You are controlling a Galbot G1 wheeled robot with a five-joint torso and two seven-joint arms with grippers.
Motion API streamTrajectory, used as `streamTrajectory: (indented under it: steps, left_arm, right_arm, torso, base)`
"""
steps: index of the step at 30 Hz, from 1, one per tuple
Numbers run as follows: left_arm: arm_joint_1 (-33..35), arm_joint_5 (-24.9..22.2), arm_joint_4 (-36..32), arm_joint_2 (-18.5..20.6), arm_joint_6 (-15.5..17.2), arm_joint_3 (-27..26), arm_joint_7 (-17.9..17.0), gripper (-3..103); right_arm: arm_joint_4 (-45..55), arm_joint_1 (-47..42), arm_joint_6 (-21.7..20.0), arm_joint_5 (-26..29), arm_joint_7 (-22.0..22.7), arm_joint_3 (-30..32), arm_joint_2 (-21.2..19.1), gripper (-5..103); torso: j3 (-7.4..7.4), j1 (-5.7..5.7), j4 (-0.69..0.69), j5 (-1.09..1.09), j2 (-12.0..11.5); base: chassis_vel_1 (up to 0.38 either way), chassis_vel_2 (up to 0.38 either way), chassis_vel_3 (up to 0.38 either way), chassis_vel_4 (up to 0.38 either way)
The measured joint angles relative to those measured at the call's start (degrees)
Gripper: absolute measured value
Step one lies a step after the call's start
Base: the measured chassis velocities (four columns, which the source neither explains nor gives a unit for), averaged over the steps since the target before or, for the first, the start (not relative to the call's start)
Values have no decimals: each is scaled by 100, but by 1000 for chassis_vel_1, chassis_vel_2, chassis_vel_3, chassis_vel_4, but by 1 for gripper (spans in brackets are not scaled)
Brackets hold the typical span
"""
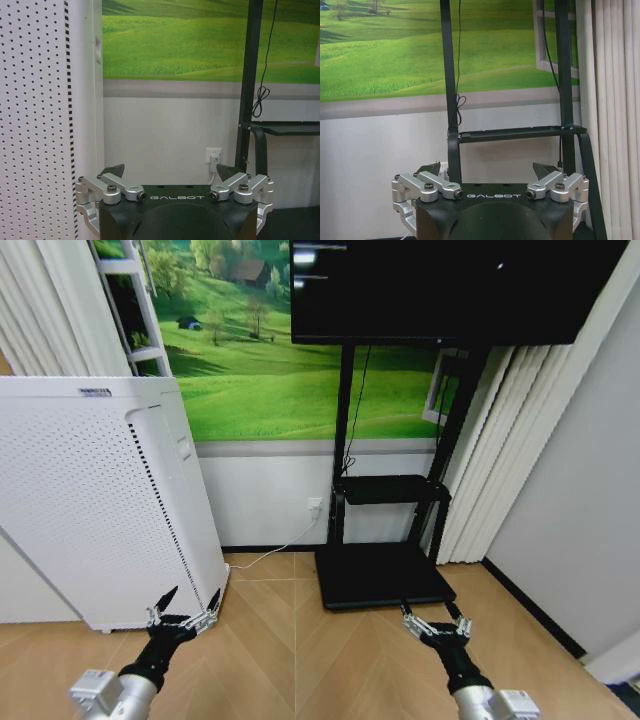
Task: Pick up the trash bin and place the garbage on the floor into it.
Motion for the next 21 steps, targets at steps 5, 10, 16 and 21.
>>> streamTrajectory:
  steps: [5,10,16,21]
  left_arm:
    - [0,0,0,0,0,0,0,100]
    - [0,0,0,0,0,0,0,100]
    - [0,0,0,0,0,0,0,100]
    - [0,0,0,0,0,0,0,100]
  right_arm:
    - [0,0,0,0,0,0,0,100]
    - [0,0,0,0,0,0,0,100]
    - [0,0,0,0,0,0,0,100]
    - [0,0,0,0,0,0,0,100]
  torso:
    - [93,47,0,0,138]
    - [158,84,0,0,240]
    - [229,130,0,0,360]
    - [294,163,0,0,456]
  base:
    - [0,0,0,0]
    - [0,0,0,0]
    - [0,0,0,0]
    - [0,0,0,0]
